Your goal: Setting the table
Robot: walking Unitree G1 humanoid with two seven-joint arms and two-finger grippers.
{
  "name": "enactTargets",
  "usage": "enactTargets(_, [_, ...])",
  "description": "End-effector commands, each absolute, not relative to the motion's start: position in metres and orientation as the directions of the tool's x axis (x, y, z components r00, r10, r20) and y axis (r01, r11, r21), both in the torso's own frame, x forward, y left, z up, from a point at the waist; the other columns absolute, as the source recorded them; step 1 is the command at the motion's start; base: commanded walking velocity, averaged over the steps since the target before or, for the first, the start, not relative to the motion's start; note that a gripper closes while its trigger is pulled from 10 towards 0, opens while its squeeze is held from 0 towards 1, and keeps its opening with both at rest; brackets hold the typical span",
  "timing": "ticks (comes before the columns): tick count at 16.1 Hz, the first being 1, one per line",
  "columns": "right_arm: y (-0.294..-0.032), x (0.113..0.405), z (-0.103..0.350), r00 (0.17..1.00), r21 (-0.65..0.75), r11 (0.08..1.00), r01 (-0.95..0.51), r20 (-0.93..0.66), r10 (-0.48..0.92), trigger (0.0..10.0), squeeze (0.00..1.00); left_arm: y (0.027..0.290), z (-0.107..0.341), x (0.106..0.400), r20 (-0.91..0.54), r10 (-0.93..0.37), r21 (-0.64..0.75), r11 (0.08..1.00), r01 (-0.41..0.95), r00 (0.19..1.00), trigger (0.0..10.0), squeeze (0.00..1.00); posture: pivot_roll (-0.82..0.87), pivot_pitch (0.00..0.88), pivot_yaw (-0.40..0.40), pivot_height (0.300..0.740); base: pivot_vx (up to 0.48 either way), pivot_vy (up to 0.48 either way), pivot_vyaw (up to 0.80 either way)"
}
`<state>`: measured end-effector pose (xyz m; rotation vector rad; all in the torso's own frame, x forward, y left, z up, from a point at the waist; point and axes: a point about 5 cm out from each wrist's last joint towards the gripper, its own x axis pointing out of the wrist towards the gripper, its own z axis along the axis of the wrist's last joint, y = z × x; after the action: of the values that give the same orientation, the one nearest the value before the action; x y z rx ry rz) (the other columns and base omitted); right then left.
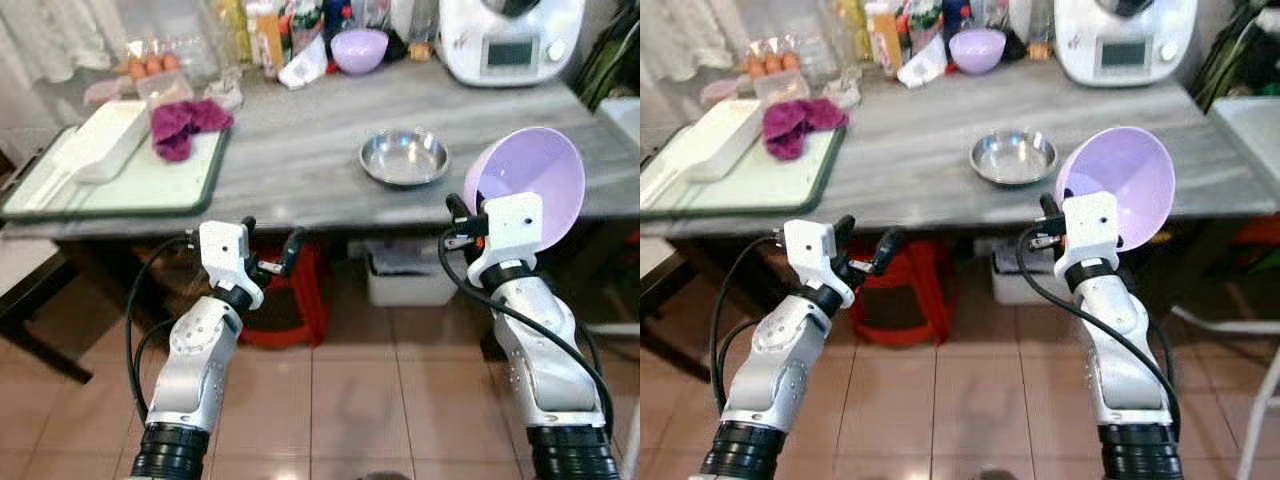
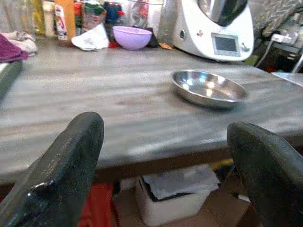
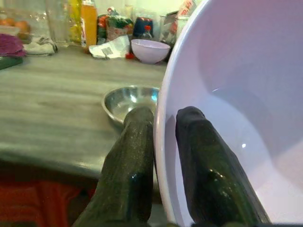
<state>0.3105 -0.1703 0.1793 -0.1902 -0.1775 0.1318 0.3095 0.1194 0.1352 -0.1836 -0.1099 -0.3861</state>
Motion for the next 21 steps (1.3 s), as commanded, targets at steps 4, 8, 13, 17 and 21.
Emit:
enactTargets(4, [-0.159, 0.311, 0.187, 0.961, -0.207, 0.967, -0.146, 0.203, 0.188, 10.0, 0.0, 0.131, 0.137, 0.31, 0.142, -0.335, -0.141, 0.925, 0.354, 0.932, 10.0, 0.0, -0.17, 0.107, 0.073, 0.74, 0.414, 0.0, 0.0])
enactTargets(8, [-0.155, 0.311, 0.192, 0.952, -0.222, 0.963, -0.155, 0.227, 0.206, 10.0, 0.0, 0.13, 0.139, 0.31, 0.147, -0.338, -0.139, 0.923, 0.358, 0.93, 10.0, 0.0, -0.17, 0.105, 0.073, 0.74, 0.416, 0.0, 0.0])
enactTargets(13, [-0.152, 0.311, 0.197, 0.942, -0.238, 0.955, -0.176, 0.242, 0.234, 10.0, 0.0, 0.128, 0.14, 0.309, 0.151, -0.341, -0.146, 0.921, 0.362, 0.928, 10.0, 0.0, -0.17, 0.104, 0.07, 0.74, 0.416, 0.0, 0.0])
enactTargets(17, [-0.147, 0.309, 0.195, 0.934, -0.248, 0.946, -0.208, 0.236, 0.267, 10.0, 0.0, 0.129, 0.143, 0.305, 0.168, -0.344, -0.128, 0.921, 0.367, 0.924, 10.0, 0.0, -0.16, 0.11, 0.069, 0.74, 0.308, 0.0, 0.0])
enactTargets(21, [-0.138, 0.308, 0.199, 0.909, -0.265, 0.922, -0.282, 0.233, 0.345, 10.0, 0.0, 0.133, 0.146, 0.295, 0.186, -0.38, -0.04, 0.918, 0.394, 0.906, 10.0, 0.0, -0.16, 0.114, 0.064, 0.74, 0.0, 0.0, 0.0])
